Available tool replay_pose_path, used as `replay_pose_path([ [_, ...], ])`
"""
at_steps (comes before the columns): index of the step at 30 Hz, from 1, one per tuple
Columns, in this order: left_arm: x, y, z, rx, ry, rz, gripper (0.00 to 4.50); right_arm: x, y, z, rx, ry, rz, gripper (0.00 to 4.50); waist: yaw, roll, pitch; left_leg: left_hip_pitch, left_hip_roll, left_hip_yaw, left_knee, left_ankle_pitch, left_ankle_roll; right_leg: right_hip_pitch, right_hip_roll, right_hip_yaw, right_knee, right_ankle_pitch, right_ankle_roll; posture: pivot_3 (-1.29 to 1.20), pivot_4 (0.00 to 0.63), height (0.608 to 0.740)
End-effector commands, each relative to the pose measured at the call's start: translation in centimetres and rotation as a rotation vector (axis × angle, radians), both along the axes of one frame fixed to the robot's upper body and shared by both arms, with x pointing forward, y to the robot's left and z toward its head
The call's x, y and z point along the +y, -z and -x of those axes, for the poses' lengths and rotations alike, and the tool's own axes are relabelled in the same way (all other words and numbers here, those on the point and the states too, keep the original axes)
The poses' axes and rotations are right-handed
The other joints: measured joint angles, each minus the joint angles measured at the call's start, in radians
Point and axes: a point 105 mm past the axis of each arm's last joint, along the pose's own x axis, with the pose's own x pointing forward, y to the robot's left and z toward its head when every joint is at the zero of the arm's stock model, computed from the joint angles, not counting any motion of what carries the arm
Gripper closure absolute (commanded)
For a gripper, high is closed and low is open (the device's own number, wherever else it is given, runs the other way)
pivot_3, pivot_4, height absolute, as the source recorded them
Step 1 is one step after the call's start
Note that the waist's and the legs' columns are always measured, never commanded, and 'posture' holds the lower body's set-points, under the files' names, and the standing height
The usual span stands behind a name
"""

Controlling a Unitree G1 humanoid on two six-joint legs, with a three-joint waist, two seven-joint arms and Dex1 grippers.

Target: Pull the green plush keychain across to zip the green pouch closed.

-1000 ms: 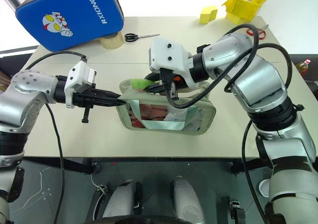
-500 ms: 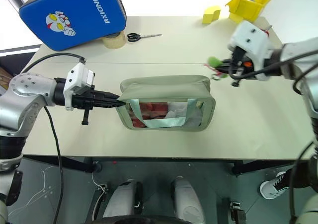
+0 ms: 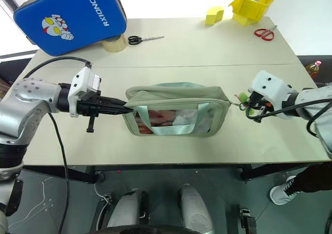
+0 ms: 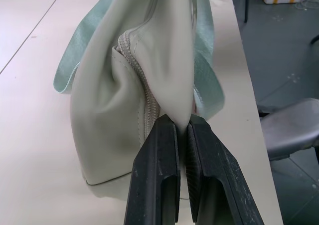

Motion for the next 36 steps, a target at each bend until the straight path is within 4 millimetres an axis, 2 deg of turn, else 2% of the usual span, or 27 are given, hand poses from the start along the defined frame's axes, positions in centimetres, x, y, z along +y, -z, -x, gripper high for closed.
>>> replay_pose_path([
  [1,1.1,-0.5,-0.1,-0.010,-0.043,-0.010,4.50,-0.8,0.8,-0.3,0.000,0.076,0.053,4.47,0.001,0.000,0.000,0.000,0.000,0.000,0.000,0.000,0.000,0.000,0.000,0.000,0.000,0.000,0.000,0.00,0.150,0.737],
  [4,1.2,-0.5,0.0,-0.009,-0.043,-0.012,4.50,-2.9,2.0,-0.7,0.021,0.170,0.147,4.47,0.001,0.000,0.000,0.000,0.000,0.000,0.000,0.000,0.000,0.000,0.000,0.000,0.000,0.000,0.000,0.00,0.150,0.737],
  [6,1.2,-0.4,0.0,-0.007,-0.045,-0.013,4.50,-3.0,2.4,-0.6,0.035,0.165,0.166,4.47,0.001,0.000,0.000,0.000,0.000,0.000,0.000,0.000,0.000,0.000,0.000,0.000,0.000,0.000,0.000,0.00,0.150,0.737],
  [9,1.2,-0.3,0.1,-0.006,-0.045,-0.012,4.50,-0.8,2.1,-0.3,0.047,0.090,0.090,4.47,0.001,0.000,0.000,0.000,0.000,0.000,0.000,0.000,0.000,0.000,0.000,0.000,0.000,0.000,0.000,0.00,0.150,0.737],
  [13,1.1,-0.3,0.1,-0.009,-0.041,-0.011,4.50,3.5,0.0,0.1,0.026,-0.034,-0.118,4.47,-0.002,0.000,0.000,0.000,0.000,0.000,0.000,0.000,0.000,0.000,0.000,0.000,0.000,0.000,0.000,0.00,0.150,0.737],
  [16,1.0,-0.4,0.1,-0.015,-0.037,-0.008,4.50,4.5,-1.2,0.1,0.015,-0.057,-0.195,4.47,0.001,0.000,0.000,0.000,0.000,0.000,0.000,0.000,0.000,0.000,0.001,0.000,0.000,0.000,0.000,0.00,0.150,0.737],
  [19,0.9,-0.5,0.0,-0.024,-0.030,-0.009,4.50,4.7,-2.3,0.0,0.013,-0.053,-0.247,3.43,0.003,0.000,0.000,-0.001,0.000,0.000,0.000,0.000,0.000,0.000,0.000,0.000,0.000,0.000,0.000,0.00,0.150,0.737],
  [22,0.7,-0.6,0.0,-0.038,-0.009,-0.011,4.50,3.9,-3.2,0.0,-0.015,-0.030,-0.244,1.95,0.004,0.000,0.000,-0.001,0.000,0.000,0.000,0.000,0.000,0.000,0.000,0.000,0.000,0.000,0.000,0.00,0.150,0.737],
  [26,0.3,-1.0,-0.2,-0.066,0.026,-0.015,4.50,1.6,-4.6,0.3,-0.058,-0.007,-0.227,0.04,0.005,0.000,0.000,-0.001,0.000,0.000,0.000,0.000,0.000,0.000,0.000,0.000,-0.001,0.000,0.000,0.00,0.150,0.737],
  [31,0.1,-1.5,-0.6,-0.078,0.055,-0.019,4.50,0.5,-6.5,1.1,-0.118,-0.059,-0.246,0.04,0.004,0.000,0.000,-0.001,0.000,0.000,0.000,0.000,0.000,0.000,0.000,-0.001,-0.001,0.000,0.000,0.00,0.150,0.737],
  [34,0.2,-2.8,-1.1,-0.062,0.046,0.020,3.46,2.0,-7.9,1.6,-0.170,-0.164,-0.318,0.00,0.002,0.000,0.000,-0.001,0.000,0.000,0.000,0.000,0.000,0.000,0.000,-0.001,-0.001,0.000,0.000,0.00,0.150,0.737],
  [36,0.5,-3.5,-1.1,-0.064,0.045,0.034,2.40,3.4,-8.1,2.0,-0.169,-0.244,-0.359,0.00,0.001,0.000,0.000,-0.001,0.000,0.000,0.000,0.000,0.000,0.000,0.000,-0.001,-0.001,0.000,0.000,0.00,0.150,0.737],
])
